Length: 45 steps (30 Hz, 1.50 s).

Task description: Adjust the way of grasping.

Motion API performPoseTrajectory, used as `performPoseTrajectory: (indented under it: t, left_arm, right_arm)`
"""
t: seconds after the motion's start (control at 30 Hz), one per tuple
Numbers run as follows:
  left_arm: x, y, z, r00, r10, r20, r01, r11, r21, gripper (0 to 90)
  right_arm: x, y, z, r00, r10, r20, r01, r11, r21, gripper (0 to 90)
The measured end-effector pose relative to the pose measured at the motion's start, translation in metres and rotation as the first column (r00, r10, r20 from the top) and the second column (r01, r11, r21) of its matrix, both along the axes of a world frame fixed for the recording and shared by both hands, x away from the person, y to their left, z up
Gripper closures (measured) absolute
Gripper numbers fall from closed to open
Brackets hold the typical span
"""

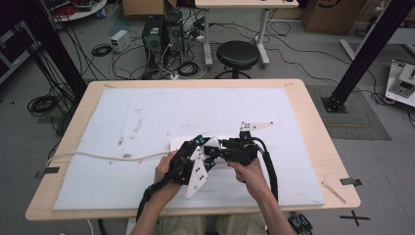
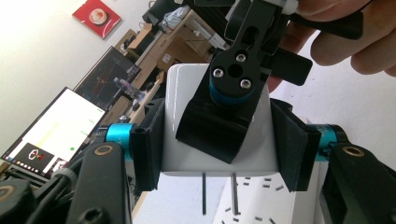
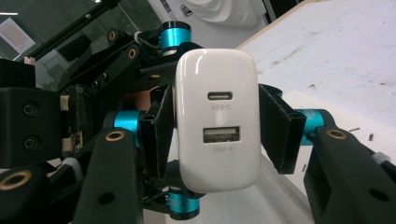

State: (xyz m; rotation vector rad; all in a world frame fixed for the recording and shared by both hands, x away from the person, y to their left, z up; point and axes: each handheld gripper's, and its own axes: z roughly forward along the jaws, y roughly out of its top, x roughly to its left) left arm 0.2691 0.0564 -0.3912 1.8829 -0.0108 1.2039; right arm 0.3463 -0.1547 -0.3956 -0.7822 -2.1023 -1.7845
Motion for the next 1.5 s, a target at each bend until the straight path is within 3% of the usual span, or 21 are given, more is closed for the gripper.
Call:
performPoseTrajectory:
  t: [0.5, 1.03, 1.5]
  left_arm:
    - [0.0003, 0.0003, -0.0002, 1.0, -0.001, -0.002, 0.001, 1.0, -0.001, 42.4]
    - [0.0011, -0.0001, -0.0007, 0.9999, 0.003, -0.011, -0.003, 1.0, 0.002, 42.4]
    - [0.0037, 0.0002, -0.0026, 0.9988, -0.005, -0.05, 0.005, 0.9998, -0.017, 42.0]
  right_arm:
    - [-0.0008, 0.0006, -0.0003, 0.9998, 0.008, 0.02, -0.008, 1.0, 0.018, 62.5]
    - [-0.0011, 0.0008, -0.0009, 0.9995, -0.001, 0.031, 0.001, 1.0, 0.005, 62.9]
    - [-0.0021, 0.0006, -0.0009, 0.9996, -0.013, 0.026, 0.013, 1.0, -0.016, 63.0]
